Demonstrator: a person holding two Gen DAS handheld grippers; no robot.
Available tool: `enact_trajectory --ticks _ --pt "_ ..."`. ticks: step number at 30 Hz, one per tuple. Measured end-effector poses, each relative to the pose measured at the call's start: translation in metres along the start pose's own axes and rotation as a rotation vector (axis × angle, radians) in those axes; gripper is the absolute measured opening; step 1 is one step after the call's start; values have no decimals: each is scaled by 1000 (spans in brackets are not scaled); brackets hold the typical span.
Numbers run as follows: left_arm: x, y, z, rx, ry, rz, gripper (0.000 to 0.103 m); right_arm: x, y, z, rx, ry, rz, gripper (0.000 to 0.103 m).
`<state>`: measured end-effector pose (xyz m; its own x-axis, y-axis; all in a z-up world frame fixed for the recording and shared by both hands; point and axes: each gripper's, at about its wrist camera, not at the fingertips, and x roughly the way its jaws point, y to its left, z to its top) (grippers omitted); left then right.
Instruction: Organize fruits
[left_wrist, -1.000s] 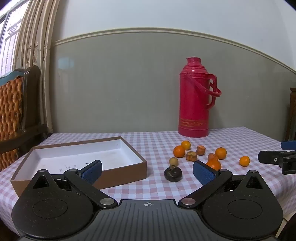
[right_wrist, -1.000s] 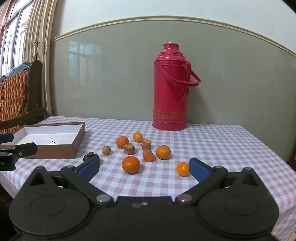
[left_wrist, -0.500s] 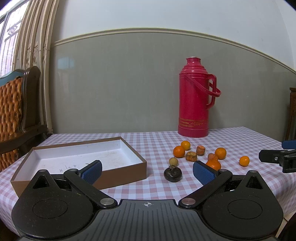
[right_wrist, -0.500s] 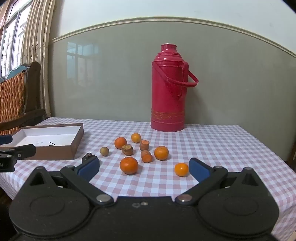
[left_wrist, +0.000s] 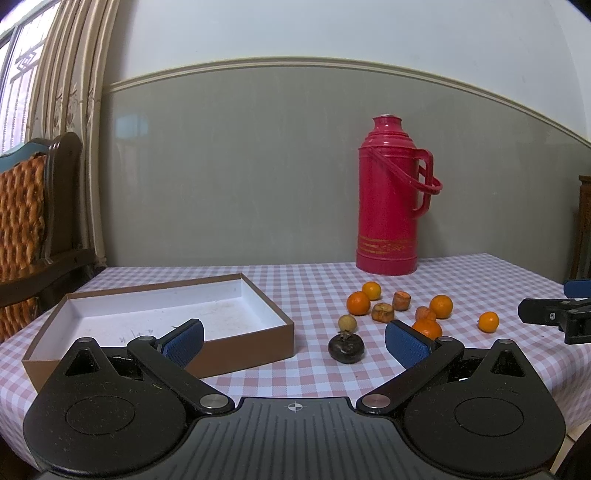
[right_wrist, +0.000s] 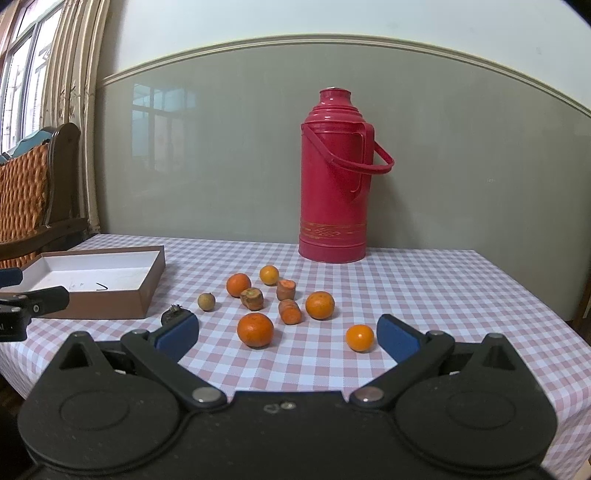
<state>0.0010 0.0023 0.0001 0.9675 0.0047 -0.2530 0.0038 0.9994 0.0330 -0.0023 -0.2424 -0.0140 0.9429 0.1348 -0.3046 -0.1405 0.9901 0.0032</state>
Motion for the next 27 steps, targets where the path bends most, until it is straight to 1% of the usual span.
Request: enact_trajectory --ticks 27 --pt "-1 2 -2 -10 -6 4 103 0 0 0 -3 1 -1 97"
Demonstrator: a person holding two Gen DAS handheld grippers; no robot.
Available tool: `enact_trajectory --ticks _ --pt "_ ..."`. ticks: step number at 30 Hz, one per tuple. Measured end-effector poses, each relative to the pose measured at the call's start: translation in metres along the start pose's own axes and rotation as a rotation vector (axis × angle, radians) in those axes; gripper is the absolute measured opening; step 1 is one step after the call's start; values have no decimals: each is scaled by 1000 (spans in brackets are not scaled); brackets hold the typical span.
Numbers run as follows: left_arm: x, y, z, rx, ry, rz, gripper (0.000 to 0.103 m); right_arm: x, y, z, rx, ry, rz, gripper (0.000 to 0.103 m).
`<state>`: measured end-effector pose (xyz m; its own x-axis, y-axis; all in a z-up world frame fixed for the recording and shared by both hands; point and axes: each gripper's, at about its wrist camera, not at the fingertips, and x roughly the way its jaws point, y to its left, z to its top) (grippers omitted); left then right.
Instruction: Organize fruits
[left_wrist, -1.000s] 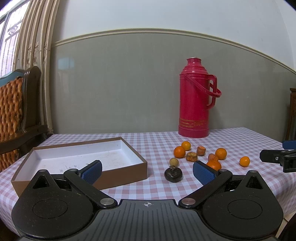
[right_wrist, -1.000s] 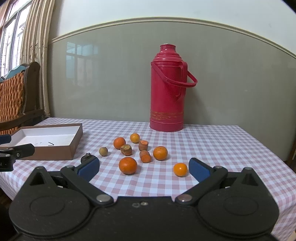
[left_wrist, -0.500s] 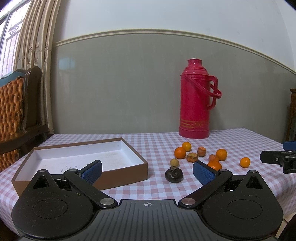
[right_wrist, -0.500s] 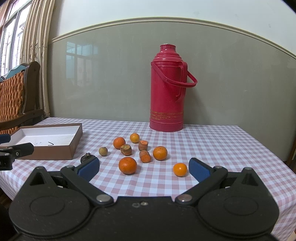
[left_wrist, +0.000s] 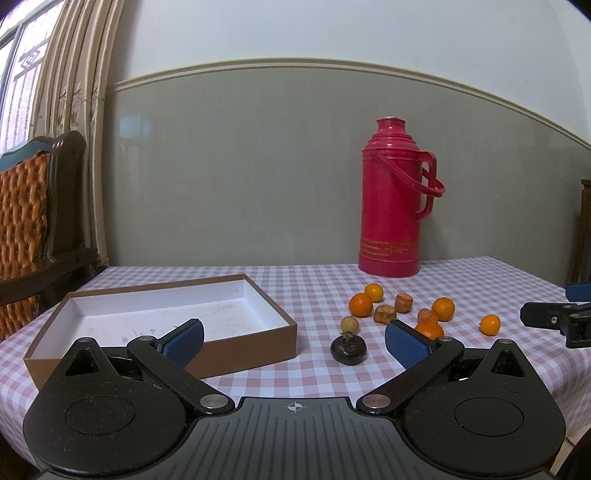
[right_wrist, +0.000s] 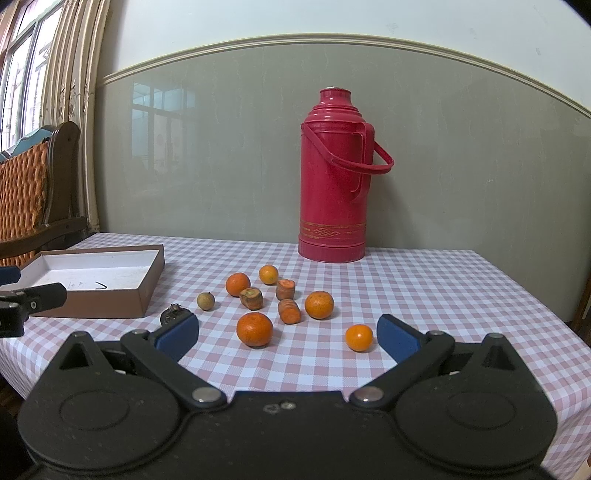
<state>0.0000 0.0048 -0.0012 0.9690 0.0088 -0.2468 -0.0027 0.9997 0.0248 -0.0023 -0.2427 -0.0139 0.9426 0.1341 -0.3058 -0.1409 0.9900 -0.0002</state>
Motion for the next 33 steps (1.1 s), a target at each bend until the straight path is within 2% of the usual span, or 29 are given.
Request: enact_trajectory --ticks 28,33 --pt "-1 -1 1 1 5 9 103 0 2 1 -11 1 -5 97" --pt "2 2 2 -20 27 -12 103 0 1 1 -9 -5 -11 97"
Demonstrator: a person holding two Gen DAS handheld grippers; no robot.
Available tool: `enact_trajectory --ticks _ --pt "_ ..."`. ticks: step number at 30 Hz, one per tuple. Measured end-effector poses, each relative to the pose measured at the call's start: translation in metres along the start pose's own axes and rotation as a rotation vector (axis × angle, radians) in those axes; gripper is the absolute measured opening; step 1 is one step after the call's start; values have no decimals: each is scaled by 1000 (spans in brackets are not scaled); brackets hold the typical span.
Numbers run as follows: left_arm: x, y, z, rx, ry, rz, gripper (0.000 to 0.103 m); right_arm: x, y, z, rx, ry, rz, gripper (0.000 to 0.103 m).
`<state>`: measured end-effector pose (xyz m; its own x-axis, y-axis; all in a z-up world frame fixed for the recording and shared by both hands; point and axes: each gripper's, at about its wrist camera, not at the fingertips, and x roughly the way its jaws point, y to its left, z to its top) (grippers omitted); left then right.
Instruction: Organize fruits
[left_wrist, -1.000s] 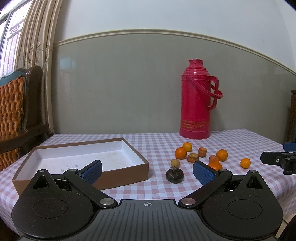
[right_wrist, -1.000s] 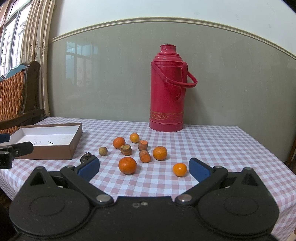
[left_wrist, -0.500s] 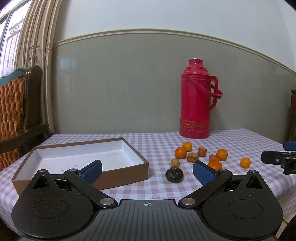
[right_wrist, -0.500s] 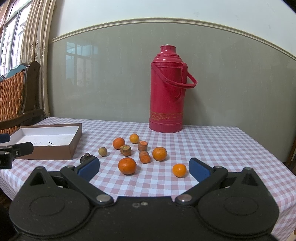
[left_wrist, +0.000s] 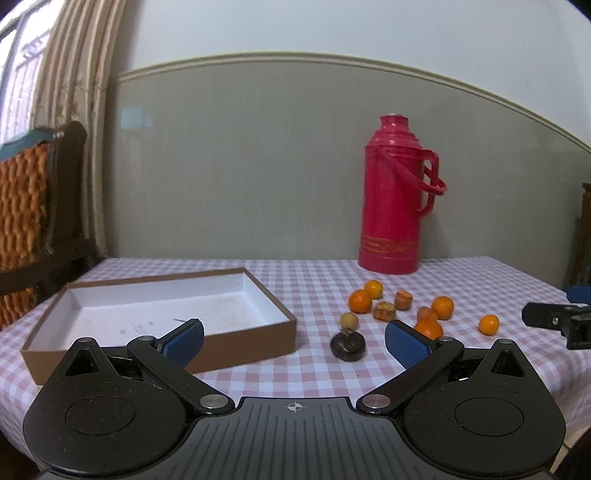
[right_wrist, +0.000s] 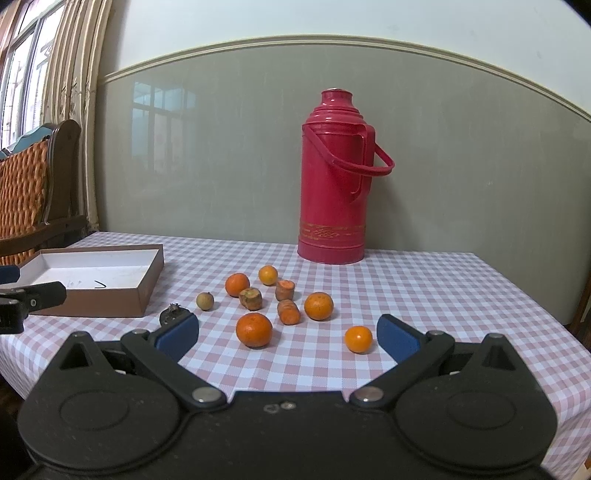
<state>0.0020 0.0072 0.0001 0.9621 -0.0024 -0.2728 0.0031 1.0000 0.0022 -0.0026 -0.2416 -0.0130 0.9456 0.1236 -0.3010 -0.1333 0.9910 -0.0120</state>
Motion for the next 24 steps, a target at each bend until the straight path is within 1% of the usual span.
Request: enact_trajectory --ticks 2,6,8,10,12,14,17,18,19,21,22,24 --pt "2 -2 0 7 8 6 103 0 -1 0 6 0 -8 97" --pt "7 -8 0 39 41 -14 103 1 -3 -1 14 9 -25 97" --pt "6 -12 0 54 31 8 103 0 -3 -1 10 4 -38 97" --pt "9 -13 1 46 23 4 103 0 -4 -1 5 7 -32 97" --pt "15 -13 2 18 10 -15 103 6 -5 1 13 16 -4 97" --pt "27 -17 1 20 8 -28 103 16 -4 4 20 14 17 96" --pt "49 -26 -1 49 33 -32 103 38 3 5 -18 34 18 91" --pt "54 -29 -2 53 43 -43 103 47 6 5 -34 47 25 84" --pt "60 -32 -4 61 50 -51 100 55 9 3 -51 60 31 78" --pt "74 -38 -7 75 89 -66 73 69 14 1 -74 83 39 72" --pt "82 -39 -8 73 116 -73 71 75 16 0 -82 92 45 71" --pt "93 -41 -11 62 146 -77 71 86 18 -3 -94 110 49 71"
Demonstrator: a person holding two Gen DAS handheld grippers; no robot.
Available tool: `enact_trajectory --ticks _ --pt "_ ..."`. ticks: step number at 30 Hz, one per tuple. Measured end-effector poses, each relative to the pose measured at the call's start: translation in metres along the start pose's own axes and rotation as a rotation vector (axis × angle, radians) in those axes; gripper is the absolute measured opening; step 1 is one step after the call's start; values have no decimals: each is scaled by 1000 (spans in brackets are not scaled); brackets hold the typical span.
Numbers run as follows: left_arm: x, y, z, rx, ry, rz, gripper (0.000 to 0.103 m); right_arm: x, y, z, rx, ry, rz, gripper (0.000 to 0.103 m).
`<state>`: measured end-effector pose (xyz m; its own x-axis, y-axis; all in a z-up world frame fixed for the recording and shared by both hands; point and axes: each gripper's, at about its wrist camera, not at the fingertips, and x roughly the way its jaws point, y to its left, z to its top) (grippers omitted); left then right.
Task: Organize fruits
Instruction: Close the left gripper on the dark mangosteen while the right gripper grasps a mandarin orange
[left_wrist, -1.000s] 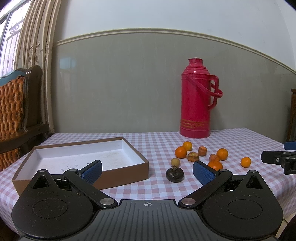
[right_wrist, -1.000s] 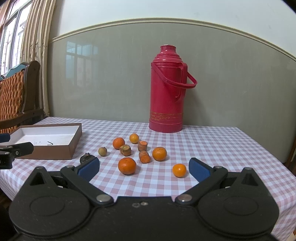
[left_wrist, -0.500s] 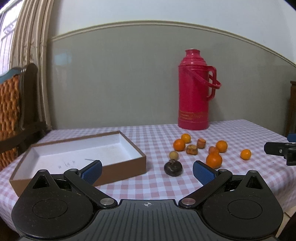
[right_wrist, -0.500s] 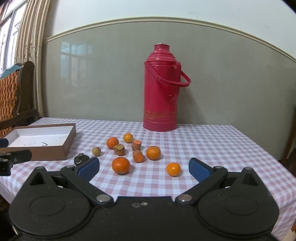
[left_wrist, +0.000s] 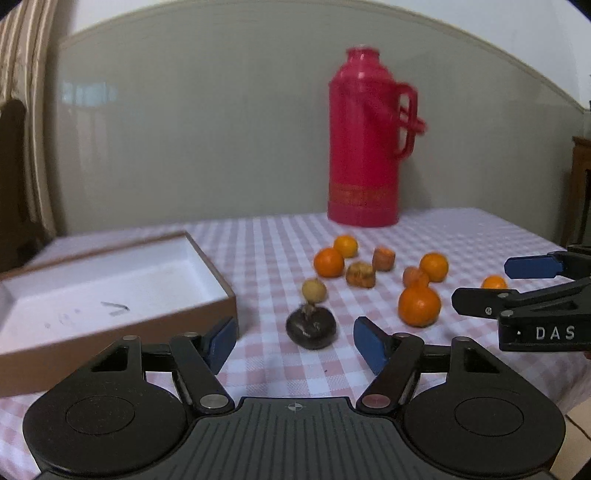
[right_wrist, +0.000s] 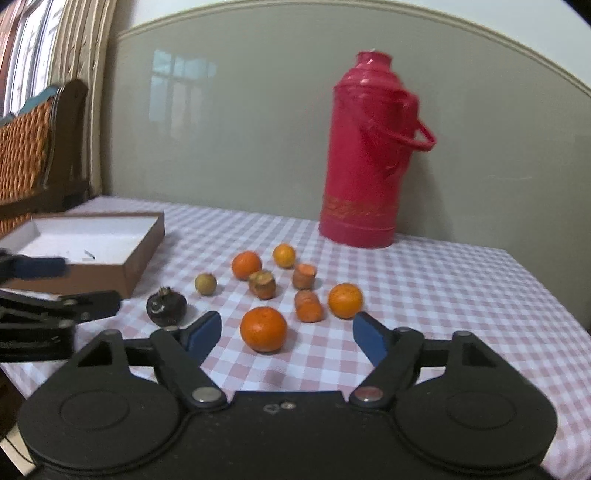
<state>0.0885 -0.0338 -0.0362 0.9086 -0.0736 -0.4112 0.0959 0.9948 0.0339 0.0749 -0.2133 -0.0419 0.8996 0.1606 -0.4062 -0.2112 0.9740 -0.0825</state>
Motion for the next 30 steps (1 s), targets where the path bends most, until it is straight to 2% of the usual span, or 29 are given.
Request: enact_trajectory --ticks 8,17,19,21,24,30 --pt "36 -7 0 -15 65 3 71 38 1 -2 -35 76 33 64" --pt "58 -6 2 -30 98 6 65 64 6 0 -76 111 58 49" --pt "61 -6 2 -32 106 -1 63 69 4 1 -74 118 61 47" --pt "66 -7 1 -27 129 -19 43 73 4 1 -73 128 70 44" --pt "67 -12 0 -8 132 -14 43 77 5 0 -75 144 86 33" --pt "64 -11 0 -19 122 -11 42 73 5 0 -81 136 75 31"
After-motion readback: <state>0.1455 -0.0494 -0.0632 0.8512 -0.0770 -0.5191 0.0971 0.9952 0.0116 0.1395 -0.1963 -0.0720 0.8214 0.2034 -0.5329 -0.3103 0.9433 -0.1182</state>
